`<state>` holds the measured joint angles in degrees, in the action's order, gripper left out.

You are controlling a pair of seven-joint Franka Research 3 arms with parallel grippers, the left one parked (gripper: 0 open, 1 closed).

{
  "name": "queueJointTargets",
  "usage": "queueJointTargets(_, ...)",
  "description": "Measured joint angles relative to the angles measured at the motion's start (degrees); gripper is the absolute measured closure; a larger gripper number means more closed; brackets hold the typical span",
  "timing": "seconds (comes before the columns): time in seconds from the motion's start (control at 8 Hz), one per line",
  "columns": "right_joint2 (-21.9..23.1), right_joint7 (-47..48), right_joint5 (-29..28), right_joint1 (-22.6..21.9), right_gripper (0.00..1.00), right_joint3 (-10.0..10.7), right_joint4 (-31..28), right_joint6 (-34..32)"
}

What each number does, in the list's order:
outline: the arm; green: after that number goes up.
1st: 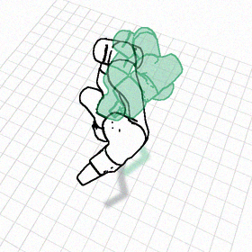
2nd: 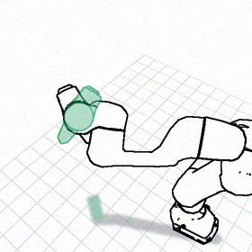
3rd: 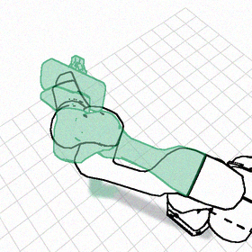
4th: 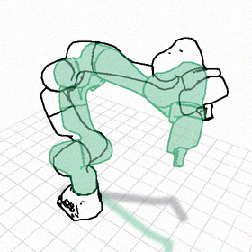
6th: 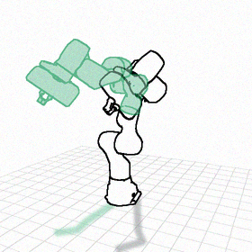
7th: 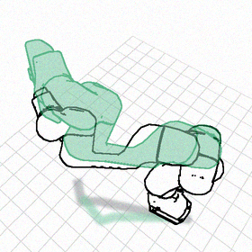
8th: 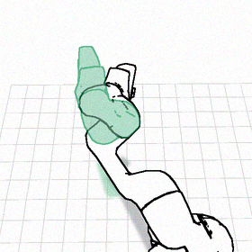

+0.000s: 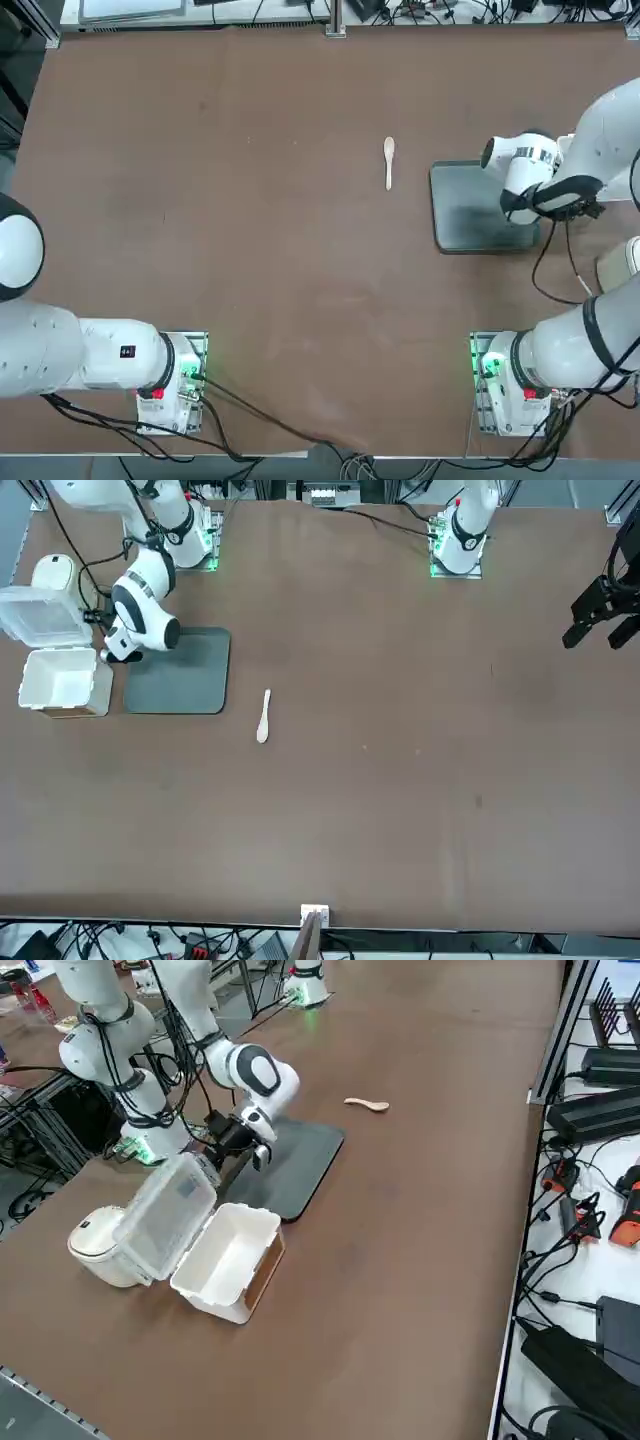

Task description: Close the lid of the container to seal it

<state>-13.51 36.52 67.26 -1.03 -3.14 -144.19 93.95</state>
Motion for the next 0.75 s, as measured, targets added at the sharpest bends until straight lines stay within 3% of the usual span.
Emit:
queueJointTargets(0.5,0.7,-14.0,-0.3,0.7,0.99,1.1,8.6,-0.6)
queueJointTargets(0.75,1.2,-25.7,-8.5,2.1,0.99,1.5,16.8,-2.2)
